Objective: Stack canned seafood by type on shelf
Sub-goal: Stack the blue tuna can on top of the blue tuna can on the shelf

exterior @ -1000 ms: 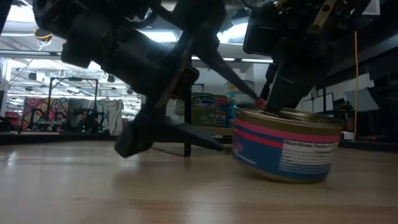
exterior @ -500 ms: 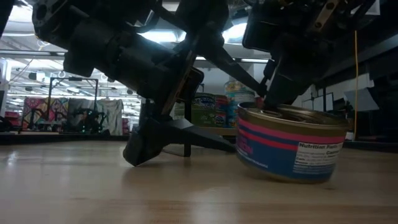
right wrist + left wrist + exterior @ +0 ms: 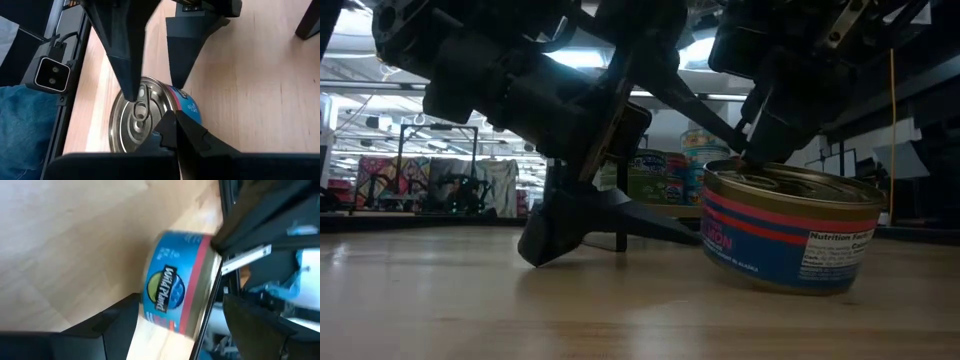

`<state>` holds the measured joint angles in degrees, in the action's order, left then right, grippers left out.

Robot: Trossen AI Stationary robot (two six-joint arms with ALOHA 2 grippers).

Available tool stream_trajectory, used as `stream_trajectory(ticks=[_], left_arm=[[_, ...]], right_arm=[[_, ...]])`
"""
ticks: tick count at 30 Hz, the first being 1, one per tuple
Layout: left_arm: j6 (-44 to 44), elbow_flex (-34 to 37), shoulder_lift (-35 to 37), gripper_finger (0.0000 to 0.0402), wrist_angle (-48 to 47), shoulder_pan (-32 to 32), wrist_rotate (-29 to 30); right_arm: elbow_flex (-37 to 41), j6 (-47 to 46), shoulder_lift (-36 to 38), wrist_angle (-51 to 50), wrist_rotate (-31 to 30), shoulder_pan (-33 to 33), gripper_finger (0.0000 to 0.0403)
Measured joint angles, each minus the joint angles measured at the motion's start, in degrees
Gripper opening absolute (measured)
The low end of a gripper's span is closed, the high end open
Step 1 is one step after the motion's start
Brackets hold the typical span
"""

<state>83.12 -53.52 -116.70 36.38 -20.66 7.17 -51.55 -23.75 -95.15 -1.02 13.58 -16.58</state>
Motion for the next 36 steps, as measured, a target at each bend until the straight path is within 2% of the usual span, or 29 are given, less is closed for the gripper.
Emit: stream_trajectory(ticks=[11,23,36], left_arm=[[-2.6,0.0,0.0,0.0280,0.2,0.1,-2.2],[-2.7,0.1,0.1,0.0280,0.3,0.1,-2.4],[-6.6,0.1,0.1,0.0280,0.7,0.1,-2.5]], right_arm=[[0.0,1.8,0.0,0.1,-1.0,-2.3,0.0000],[0.0,4.7,0.0,1.9,-3.0,-2.6,0.0000],[0.0,5.0,0.0,4.6,-4.4,-2.6,0.0000]])
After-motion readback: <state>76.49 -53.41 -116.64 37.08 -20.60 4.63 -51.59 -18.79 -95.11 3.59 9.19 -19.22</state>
